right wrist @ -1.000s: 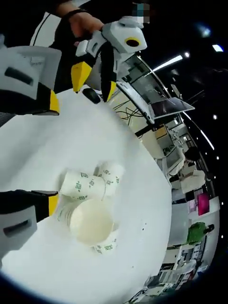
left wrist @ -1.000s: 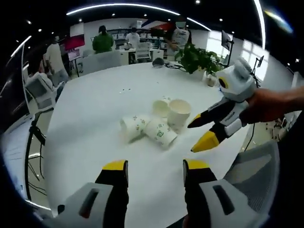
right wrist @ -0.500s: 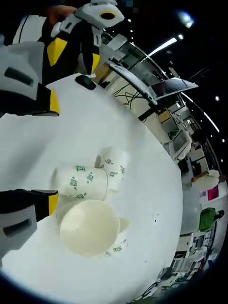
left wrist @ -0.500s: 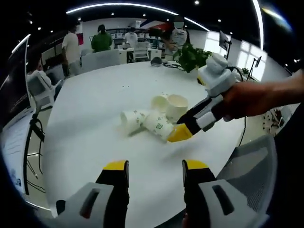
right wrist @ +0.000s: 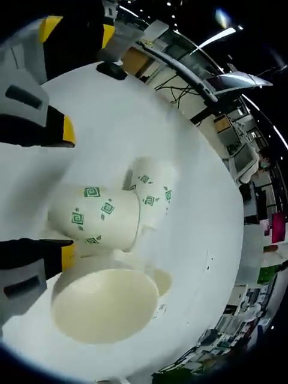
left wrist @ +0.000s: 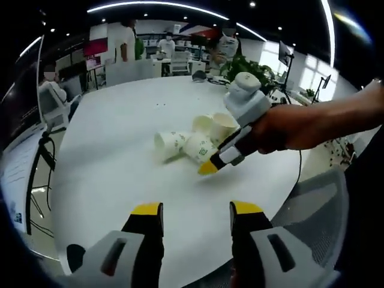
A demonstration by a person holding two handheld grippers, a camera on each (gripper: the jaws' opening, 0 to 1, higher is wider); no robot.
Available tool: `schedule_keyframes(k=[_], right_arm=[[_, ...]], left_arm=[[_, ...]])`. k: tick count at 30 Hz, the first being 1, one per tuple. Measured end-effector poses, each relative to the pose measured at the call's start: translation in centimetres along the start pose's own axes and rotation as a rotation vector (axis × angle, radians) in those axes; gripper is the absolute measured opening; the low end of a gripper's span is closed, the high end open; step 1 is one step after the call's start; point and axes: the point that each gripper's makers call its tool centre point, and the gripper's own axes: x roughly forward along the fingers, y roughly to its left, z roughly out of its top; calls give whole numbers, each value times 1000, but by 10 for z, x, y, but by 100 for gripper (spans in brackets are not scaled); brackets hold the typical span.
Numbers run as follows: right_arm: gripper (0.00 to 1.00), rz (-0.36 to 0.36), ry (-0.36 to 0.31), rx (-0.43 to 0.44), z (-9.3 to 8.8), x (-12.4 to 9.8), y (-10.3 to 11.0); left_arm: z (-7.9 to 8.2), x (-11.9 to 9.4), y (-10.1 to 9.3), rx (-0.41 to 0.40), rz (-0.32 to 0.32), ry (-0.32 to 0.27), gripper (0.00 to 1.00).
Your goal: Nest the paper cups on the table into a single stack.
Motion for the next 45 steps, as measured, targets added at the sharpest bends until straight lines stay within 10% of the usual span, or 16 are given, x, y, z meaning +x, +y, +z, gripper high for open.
schedule_keyframes(k=[20,45], right_arm=[[39,-22,6,67,-6,1,2],[36,116,-66,-230,-35,-47,33]], left_arm=[[-18,-3,-9,-41,-10,32,37],[13,39,-17,-126,-177,12,39]])
